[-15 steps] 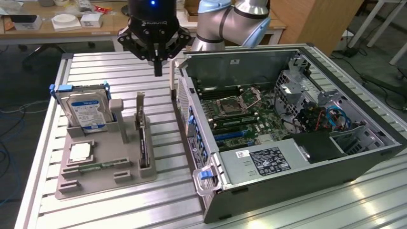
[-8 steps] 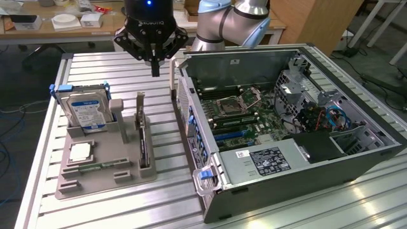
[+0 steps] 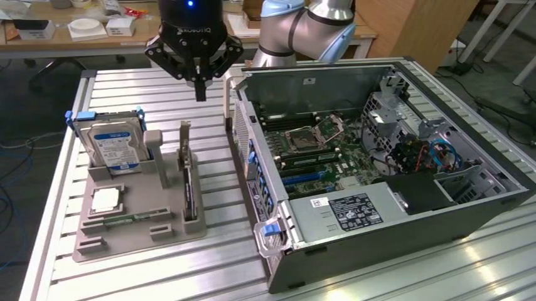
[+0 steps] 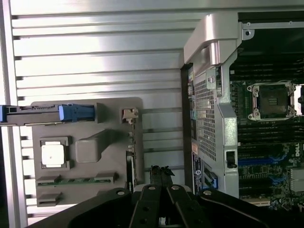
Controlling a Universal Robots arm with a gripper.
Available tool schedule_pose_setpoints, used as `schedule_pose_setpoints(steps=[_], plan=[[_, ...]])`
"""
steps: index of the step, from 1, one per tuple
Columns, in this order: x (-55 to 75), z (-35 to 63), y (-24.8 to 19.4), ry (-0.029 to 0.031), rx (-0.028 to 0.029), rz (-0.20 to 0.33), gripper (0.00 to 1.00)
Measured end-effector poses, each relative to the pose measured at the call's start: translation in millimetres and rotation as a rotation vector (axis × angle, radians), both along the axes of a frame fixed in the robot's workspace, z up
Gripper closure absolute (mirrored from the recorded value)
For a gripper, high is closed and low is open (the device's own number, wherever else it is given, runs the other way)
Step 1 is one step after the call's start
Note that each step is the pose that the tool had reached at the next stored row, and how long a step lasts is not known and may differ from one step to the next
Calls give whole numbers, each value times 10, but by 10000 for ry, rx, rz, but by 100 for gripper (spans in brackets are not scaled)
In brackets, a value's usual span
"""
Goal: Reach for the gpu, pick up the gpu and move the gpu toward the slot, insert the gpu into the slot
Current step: 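Reach for the gpu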
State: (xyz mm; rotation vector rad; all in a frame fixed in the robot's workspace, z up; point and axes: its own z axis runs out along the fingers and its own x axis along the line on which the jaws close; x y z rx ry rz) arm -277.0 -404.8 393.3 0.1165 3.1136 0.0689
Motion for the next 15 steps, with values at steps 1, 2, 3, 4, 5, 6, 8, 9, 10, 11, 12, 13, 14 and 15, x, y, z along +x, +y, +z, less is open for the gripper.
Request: schedule_pose_setpoints(steps=[1,2,3,4,5,6,8,9,10,11,12,13,14,15], plan=[[-8,0,0,0,0,0,90],[-16,0,-1,0,0,0,90],[-24,0,-1,0,0,0,90],[-32,0,-1,0,0,0,90],[-40,0,-1,1,0,0,90],[-48,0,-2,0,0,0,90],[-65,0,-2,1,0,-1,90],[-73,0,-3,0,0,0,90],[-82,0,-4,0,0,-1,90],[-91,0,-4,0,0,-1,90],[-100,0,-4,0,0,-1,90],[-109,0,-5,0,0,-1,90],[-118,0,-5,0,0,-1,90],[-126,0,-6,0,0,-1,90]])
